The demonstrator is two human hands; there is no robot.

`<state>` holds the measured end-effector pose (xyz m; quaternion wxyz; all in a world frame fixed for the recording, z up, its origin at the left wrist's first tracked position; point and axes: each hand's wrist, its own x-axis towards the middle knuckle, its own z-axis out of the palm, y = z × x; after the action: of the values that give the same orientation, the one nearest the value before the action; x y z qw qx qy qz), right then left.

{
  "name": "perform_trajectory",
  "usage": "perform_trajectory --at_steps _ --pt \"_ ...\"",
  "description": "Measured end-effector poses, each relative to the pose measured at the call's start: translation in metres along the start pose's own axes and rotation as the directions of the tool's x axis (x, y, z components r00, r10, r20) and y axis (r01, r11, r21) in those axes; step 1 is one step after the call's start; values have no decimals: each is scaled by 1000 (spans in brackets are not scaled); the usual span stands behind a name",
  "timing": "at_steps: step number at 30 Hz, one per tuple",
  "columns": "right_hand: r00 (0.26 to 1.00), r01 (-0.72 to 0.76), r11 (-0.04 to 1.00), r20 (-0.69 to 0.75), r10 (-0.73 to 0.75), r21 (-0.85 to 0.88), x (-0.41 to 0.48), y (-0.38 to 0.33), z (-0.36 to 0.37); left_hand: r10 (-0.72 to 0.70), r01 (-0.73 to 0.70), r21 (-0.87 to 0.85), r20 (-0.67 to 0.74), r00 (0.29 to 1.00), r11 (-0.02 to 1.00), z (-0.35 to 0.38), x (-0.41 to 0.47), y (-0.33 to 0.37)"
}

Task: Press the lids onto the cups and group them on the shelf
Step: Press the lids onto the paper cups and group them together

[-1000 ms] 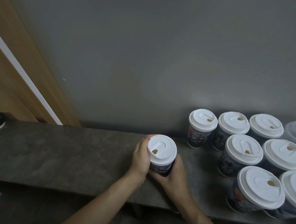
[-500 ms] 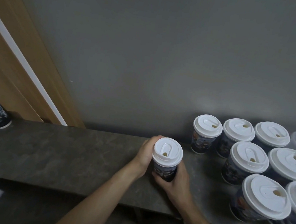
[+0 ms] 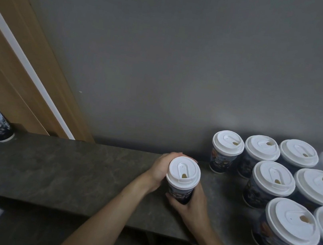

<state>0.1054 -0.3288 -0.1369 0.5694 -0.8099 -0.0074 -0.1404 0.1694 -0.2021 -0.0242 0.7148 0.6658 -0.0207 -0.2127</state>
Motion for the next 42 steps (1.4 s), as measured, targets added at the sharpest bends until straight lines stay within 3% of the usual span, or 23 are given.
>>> perform_trajectory --at_steps 4,8,13,21,23,27,34,36,39,42 --pt "1000 -6 1000 -19 6 17 -1 0 1 86 -95 -37 -202 976 995 12 -4 -8" --pt "998 -30 999 -48 32 42 -1 0 1 146 -164 -44 -280 949 985 16 -10 -16" --pt "999 3 1000 -39 -4 -12 -1 0 0 -43 39 -110 -35 998 993 4 1 -10" --pt "996 -13 1000 -90 15 20 -1 1 3 51 -102 -137 -335 941 985 20 -6 -23" --pt "996 -13 1000 -86 13 -8 -1 3 2 30 -69 -133 -280 959 989 17 -4 -19" --pt "998 -5 999 -60 2 -40 -1 -1 0 26 -28 -109 -26 999 994 6 0 -8" --pt "991 -83 997 -104 83 10 -3 -3 1 147 -197 -133 -318 937 971 20 -2 -31" --pt "992 -83 996 -94 81 -21 -3 -2 0 96 -133 -116 -284 954 984 16 1 -25" --pt "996 -77 995 -54 74 -62 -1 -2 -2 -2 -8 -94 -100 995 996 4 5 -14" --pt "997 -69 995 -49 65 -78 -2 -3 -1 8 -28 -95 -198 980 995 2 5 -18"
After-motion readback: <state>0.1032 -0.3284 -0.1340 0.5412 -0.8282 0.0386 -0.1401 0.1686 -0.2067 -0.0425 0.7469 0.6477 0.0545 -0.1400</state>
